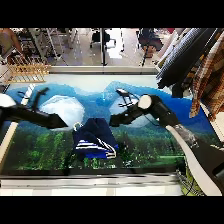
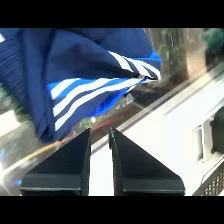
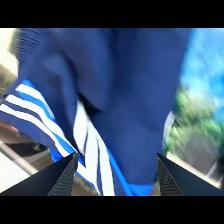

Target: Fold the clothes and pants, and hang the long-sleeved shirts on hangers.

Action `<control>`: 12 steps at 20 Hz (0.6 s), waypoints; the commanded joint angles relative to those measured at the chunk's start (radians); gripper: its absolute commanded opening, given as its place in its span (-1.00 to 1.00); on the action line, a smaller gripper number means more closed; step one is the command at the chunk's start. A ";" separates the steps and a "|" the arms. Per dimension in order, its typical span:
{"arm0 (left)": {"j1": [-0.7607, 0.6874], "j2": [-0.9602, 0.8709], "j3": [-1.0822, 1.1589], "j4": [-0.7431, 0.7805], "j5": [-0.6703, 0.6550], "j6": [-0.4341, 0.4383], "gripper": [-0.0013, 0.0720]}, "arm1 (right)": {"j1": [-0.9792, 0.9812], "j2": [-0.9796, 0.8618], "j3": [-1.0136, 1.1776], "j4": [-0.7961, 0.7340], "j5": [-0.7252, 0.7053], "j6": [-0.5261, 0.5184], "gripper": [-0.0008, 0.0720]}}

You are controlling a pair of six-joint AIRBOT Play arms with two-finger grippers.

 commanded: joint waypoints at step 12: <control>-0.191 -0.372 -0.067 0.187 0.154 -0.034 -0.93 | -0.080 -0.576 0.231 0.421 0.254 -0.156 0.76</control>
